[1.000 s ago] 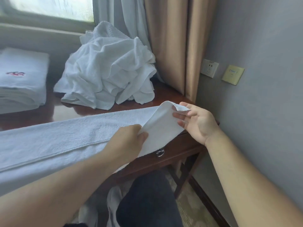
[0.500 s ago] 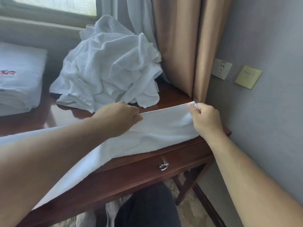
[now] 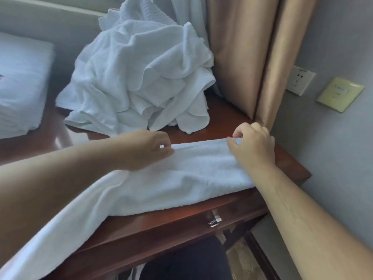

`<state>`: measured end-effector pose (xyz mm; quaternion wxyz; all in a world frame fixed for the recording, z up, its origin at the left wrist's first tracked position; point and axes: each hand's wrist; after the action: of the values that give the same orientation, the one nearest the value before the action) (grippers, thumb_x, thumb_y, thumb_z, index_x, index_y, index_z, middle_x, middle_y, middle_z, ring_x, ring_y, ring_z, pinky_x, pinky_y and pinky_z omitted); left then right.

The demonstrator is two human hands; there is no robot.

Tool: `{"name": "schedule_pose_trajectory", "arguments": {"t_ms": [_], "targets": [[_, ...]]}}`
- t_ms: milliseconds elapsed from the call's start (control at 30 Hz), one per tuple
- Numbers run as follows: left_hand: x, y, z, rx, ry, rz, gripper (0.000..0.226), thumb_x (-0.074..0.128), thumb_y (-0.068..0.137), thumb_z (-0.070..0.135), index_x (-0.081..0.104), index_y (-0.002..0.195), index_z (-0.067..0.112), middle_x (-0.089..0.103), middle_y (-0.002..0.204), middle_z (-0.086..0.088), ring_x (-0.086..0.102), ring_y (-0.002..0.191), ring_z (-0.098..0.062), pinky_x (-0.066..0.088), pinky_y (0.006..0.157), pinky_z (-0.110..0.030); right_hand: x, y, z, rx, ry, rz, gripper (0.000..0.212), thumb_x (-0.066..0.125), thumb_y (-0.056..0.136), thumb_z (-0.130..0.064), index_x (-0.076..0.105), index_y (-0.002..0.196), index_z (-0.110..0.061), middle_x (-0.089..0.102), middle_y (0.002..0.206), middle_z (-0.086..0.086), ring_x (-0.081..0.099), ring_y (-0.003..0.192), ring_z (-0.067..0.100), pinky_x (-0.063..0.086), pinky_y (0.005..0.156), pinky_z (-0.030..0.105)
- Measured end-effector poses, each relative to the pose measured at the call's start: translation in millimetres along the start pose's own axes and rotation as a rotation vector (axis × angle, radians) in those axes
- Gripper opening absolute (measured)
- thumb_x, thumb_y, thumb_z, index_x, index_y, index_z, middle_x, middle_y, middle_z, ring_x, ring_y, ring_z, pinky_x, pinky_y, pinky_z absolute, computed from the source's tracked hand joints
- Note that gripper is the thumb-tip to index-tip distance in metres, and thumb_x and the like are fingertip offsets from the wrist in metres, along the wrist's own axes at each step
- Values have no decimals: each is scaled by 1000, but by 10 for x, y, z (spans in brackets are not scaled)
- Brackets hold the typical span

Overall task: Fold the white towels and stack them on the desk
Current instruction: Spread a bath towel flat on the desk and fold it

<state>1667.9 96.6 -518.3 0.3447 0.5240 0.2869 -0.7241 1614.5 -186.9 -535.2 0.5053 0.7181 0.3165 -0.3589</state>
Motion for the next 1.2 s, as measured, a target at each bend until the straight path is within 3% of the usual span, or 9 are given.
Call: {"name": "schedule_pose_trajectory", "arguments": {"t_ms": [100,200,267,400,600,800,933,1100,1200], "targets": [[-184,-450,-302,-50,-8,94,28,39,92,58,59,98,39,61,90,16,56,82,0,46,74,-16,-22,-214,-565,-280,322,6,22,68,91,-30,55,75,-22,52,75,-9,52,80,18,35,70,21],[-247,-1079,-638,-67,-3,293,14,54,96,44,67,95,38,57,77,25,53,78,17,38,63,-4,-10,-517,-1225,-596,522,-22,21,67,92,-29,62,77,-15,58,76,-3,53,77,19,41,73,25],[-236,-1542,-827,-156,-4,384,13,54,92,44,67,90,40,59,74,26,57,75,8,36,57,-8,-8,-717,-1619,-760,625,-37,21,69,92,-28,67,79,-11,60,79,-1,54,79,21,45,78,32],[-44,-2426,-1122,-348,98,551,12,55,94,36,67,92,37,60,86,19,53,88,-12,42,75,-31,-25,-1135,-2318,-1081,623,-120,15,74,90,-26,74,83,-13,64,86,1,57,83,26,50,77,46],[283,-3332,-1300,-539,-24,576,21,51,99,38,67,111,44,51,118,23,42,120,-5,32,101,-34,-39,-1526,-2908,-1348,563,-468,47,71,77,-60,73,107,-24,63,109,-3,56,102,22,49,91,43],[362,-3486,-1348,-505,-159,517,34,40,98,51,68,117,45,52,132,24,39,130,-4,31,113,-37,40,-1623,-3038,-1544,464,-265,20,85,78,-41,75,87,-26,64,105,1,60,93,26,47,78,37],[284,-3447,-1498,-439,-266,492,41,34,97,49,69,117,40,59,129,25,46,128,3,35,112,-33,17,-1631,-3072,-1453,594,-262,15,75,91,-33,70,86,-19,64,101,-1,58,92,24,46,80,34],[57,-3277,-1687,-426,-537,483,30,41,105,34,70,113,31,69,119,16,59,116,2,41,110,-33,-7,-1419,-3349,-896,730,-578,16,64,98,-33,62,85,-24,61,70,-10,57,68,6,47,66,22],[-23,-3305,-1709,-367,-661,532,48,32,99,48,75,103,27,75,108,8,66,108,-9,46,98,-28,82,-1205,-3489,-694,759,-634,20,60,100,-35,58,82,-28,59,68,-7,54,62,2,40,55,12]]}}
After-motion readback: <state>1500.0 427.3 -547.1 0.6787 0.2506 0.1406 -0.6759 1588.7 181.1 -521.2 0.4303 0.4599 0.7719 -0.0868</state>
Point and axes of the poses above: each hand's wrist, its own y-axis towards the middle knuckle, its own x-axis out of the palm, z = x × y
